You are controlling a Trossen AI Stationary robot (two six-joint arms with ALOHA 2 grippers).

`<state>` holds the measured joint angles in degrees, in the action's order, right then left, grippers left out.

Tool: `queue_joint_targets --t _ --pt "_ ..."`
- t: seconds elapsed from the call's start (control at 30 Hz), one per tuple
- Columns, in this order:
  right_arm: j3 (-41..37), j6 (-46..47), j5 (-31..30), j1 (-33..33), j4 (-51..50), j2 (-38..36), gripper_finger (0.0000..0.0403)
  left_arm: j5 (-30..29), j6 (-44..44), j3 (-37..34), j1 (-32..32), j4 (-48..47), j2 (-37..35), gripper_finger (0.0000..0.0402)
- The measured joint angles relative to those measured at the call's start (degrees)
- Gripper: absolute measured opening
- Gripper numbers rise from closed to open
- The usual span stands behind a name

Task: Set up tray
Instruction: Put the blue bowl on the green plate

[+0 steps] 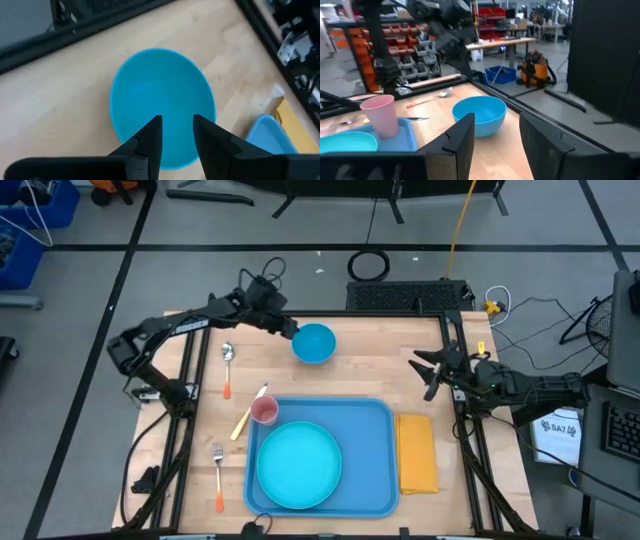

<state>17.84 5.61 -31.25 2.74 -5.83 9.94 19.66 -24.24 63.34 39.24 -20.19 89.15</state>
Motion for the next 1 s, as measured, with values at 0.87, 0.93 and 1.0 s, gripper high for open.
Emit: queue_joint_targets --t 0.87,0.93,1.0 --pt "-6.18 -2.02 2.89 2.26 4.88 -8.77 0.0144 -6.56 -2.53 2.17 -2.18 -9.72 8.71 0.0113" --pt "-6.18 -1.97 2.93 2.26 4.86 -8.77 0.0143 -6.01 -2.79 2.2 -2.38 -8.45 9.78 0.0113" --pt "-6.18 -1.8 3.0 2.26 4.85 -8.77 0.0142 -5.83 -3.17 2.22 -2.42 -8.43 10.69 0.0113"
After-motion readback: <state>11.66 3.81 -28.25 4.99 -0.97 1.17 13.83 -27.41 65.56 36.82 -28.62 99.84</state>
